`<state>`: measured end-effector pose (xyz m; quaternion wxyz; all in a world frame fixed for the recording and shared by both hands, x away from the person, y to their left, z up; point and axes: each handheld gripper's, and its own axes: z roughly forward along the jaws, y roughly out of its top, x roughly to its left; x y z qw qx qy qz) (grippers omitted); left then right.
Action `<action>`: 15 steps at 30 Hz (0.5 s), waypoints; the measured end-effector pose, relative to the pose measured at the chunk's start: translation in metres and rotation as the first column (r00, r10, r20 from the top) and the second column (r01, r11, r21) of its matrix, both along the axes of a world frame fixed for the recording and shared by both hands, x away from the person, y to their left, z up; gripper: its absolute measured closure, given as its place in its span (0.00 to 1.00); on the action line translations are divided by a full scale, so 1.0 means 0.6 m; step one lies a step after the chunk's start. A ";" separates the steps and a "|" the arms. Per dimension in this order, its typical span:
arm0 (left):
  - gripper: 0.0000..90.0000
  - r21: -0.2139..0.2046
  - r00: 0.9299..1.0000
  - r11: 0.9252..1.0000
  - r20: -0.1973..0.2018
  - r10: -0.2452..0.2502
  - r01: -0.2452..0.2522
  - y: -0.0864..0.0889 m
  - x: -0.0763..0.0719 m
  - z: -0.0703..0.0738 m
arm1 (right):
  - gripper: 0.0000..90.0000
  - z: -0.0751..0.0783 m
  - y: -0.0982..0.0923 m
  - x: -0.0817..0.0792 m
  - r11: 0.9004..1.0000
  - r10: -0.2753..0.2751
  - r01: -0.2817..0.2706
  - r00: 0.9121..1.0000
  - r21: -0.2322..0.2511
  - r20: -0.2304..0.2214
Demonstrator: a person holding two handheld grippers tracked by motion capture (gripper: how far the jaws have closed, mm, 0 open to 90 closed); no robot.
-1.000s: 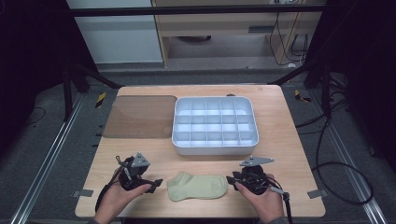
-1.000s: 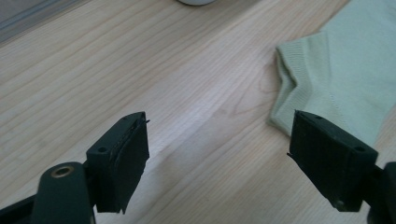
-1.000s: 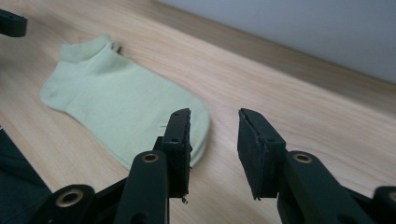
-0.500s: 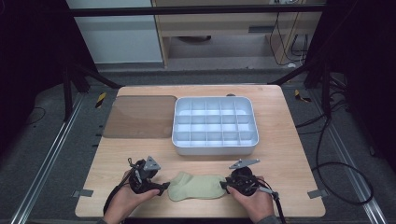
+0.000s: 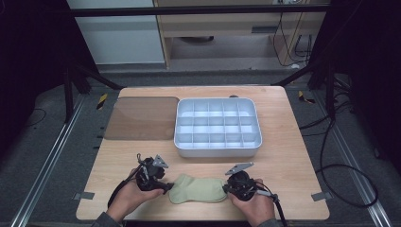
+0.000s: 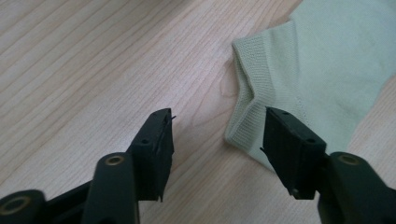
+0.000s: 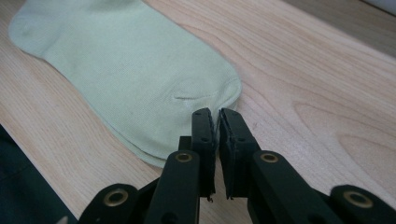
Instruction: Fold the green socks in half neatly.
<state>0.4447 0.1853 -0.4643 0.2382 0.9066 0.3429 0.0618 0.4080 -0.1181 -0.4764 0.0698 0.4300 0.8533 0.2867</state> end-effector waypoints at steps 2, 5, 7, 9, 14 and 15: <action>0.53 0.002 1.000 1.000 -0.019 -0.018 0.018 -0.004 0.001 -0.003 | 0.95 0.002 0.000 -0.001 1.000 0.005 -0.005 1.000 0.003 0.004; 0.59 0.015 0.999 0.999 -0.027 -0.035 0.036 -0.008 -0.001 -0.006 | 0.95 0.004 0.001 -0.004 1.000 0.008 -0.008 1.000 0.005 0.003; 0.61 0.021 0.999 0.999 -0.026 -0.035 0.035 -0.008 -0.001 -0.007 | 0.95 0.006 0.001 -0.006 1.000 0.013 -0.013 1.000 0.010 0.007; 0.63 0.019 0.999 0.999 -0.033 -0.035 0.036 -0.007 -0.001 -0.010 | 0.94 0.009 0.001 -0.008 1.000 0.016 -0.016 1.000 0.011 0.009; 0.68 0.013 0.998 0.999 -0.041 -0.051 0.051 -0.010 0.000 -0.012 | 0.82 0.016 -0.003 -0.010 1.000 -0.001 0.000 1.000 0.013 0.024; 0.69 0.013 0.997 0.998 -0.041 -0.059 0.059 -0.010 0.000 -0.012 | 0.79 0.017 -0.005 -0.010 1.000 -0.006 0.006 1.000 0.012 0.024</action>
